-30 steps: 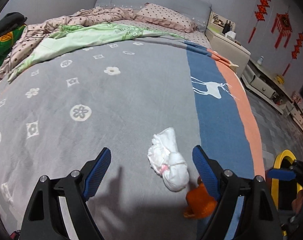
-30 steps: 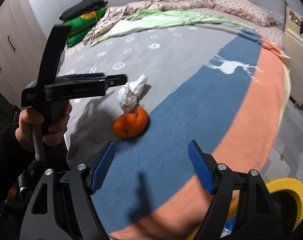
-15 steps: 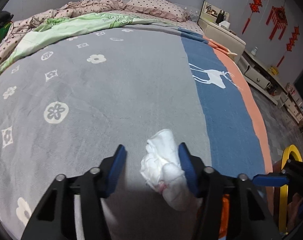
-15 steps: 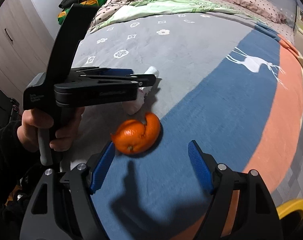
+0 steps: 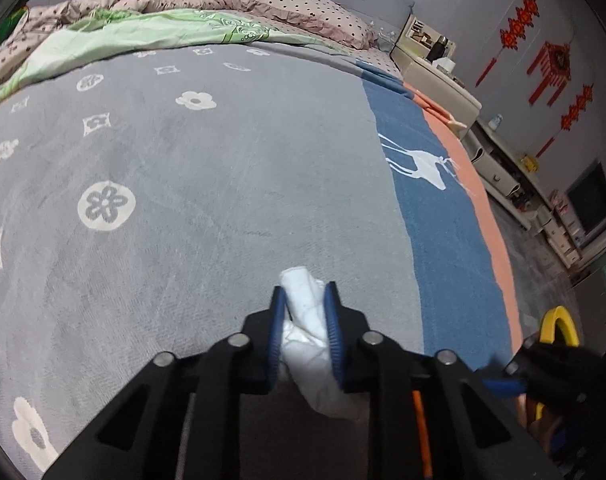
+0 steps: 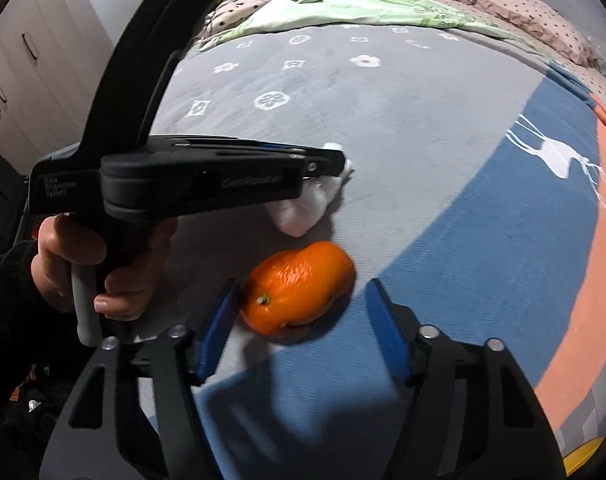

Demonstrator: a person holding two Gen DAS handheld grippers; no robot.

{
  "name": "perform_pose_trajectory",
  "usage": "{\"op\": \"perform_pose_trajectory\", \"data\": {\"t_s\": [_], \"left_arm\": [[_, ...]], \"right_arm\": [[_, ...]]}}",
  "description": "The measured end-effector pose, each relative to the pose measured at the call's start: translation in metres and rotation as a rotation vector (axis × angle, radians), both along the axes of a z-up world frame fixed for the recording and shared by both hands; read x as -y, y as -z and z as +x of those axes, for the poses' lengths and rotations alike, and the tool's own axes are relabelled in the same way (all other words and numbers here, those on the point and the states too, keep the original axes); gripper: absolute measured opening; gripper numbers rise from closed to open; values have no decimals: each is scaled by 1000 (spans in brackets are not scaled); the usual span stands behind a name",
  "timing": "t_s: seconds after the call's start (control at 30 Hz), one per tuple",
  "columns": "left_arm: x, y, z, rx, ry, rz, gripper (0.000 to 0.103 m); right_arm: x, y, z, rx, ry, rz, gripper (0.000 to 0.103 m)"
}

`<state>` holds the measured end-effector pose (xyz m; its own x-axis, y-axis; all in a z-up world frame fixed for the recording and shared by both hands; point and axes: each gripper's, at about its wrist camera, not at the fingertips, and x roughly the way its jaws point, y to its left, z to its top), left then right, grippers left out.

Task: Collect trash
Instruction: 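Grasp the white tissue with the left tool while the right tool reaches toward the orange, then lift the tissue with the left tool while the right tool grasps the orange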

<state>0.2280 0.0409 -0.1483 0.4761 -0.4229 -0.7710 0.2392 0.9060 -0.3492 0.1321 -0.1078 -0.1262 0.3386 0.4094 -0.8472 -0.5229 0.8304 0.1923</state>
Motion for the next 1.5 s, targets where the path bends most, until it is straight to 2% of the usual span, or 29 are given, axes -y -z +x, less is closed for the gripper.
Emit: {"op": "perform_pose_trajectory", "data": {"t_s": [0.17,0.4,0.57,0.83,1.1,1.5], "left_arm": [[-4,2,0,-12,-24,-30,15],[-2,-5,-4,26,-16,-13,8],[-8,-14,-8,38,-32,-20,8],[-16,-36,-25,103,-67,41,8],[-6,-75,-55,210,-83,99,8],[51,-160,-125,392,-13,76,8]], "right_arm": [[-7,3,4,-34,2,25,47],[0,2,5,-84,27,87,33],[14,-8,-5,-69,59,97,30],[47,-23,-28,-56,161,137,30],[89,-56,-54,28,281,186,30],[179,-112,-100,186,427,227,30]]}}
